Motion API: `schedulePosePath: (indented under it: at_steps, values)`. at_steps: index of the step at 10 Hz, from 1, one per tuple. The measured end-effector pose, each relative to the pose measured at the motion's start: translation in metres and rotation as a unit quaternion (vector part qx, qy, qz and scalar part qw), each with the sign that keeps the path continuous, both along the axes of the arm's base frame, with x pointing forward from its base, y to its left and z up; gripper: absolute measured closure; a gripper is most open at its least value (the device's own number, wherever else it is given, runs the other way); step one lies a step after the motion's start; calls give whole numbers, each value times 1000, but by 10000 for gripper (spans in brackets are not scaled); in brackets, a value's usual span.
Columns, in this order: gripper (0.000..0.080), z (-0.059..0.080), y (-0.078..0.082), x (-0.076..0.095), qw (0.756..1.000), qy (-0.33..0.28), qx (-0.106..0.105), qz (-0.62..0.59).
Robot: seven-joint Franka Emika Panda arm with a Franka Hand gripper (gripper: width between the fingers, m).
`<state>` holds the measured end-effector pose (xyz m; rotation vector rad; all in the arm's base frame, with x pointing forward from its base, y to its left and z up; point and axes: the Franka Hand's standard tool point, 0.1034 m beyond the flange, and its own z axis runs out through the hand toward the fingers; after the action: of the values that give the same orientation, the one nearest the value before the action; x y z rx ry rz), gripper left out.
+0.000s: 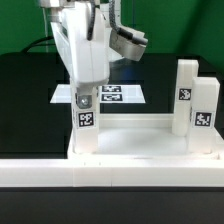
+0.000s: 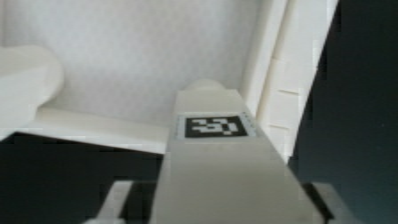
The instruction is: Assemble desk
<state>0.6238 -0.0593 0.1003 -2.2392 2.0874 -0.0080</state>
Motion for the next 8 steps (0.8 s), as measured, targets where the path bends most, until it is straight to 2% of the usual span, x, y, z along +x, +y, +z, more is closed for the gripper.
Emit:
schedulePosePath:
  at_steps: [3, 4, 5, 6, 8]
  values:
    - [498, 0, 1, 0, 1000, 1, 2, -22]
    - [317, 0, 1, 0, 1000, 1, 2, -21]
    - [317, 0, 3, 0, 1000, 0, 1, -6]
    - [183, 0, 4, 1, 999, -3, -1, 36]
    - [160, 0, 3, 0, 994, -6, -5, 108]
